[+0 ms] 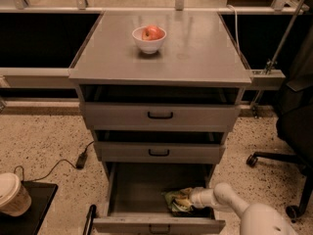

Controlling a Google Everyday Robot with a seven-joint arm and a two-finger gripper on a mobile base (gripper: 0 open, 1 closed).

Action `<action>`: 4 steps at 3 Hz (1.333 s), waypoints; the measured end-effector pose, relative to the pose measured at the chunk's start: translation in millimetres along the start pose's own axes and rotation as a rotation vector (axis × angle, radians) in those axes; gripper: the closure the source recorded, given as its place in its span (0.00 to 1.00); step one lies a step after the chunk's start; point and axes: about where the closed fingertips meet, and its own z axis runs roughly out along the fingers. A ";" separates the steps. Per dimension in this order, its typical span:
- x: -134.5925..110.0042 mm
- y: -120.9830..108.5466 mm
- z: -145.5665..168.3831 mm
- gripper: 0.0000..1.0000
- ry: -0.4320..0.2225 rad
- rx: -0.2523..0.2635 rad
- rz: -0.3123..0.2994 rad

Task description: Pick green jalapeno chip bag from bottom drawer and place on counter

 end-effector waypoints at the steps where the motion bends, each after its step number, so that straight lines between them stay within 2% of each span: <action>1: -2.0 0.6 -1.0 1.00 -0.007 -0.001 0.003; 2: -11.5 3.5 -26.8 1.00 -0.030 0.029 0.004; 3: -33.5 -20.0 -122.9 1.00 -0.047 0.199 0.005; 4: -62.6 -19.9 -197.2 1.00 -0.002 0.292 0.002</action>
Offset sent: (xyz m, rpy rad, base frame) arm -0.0476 -0.1027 0.1887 0.0574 -0.1956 -0.2220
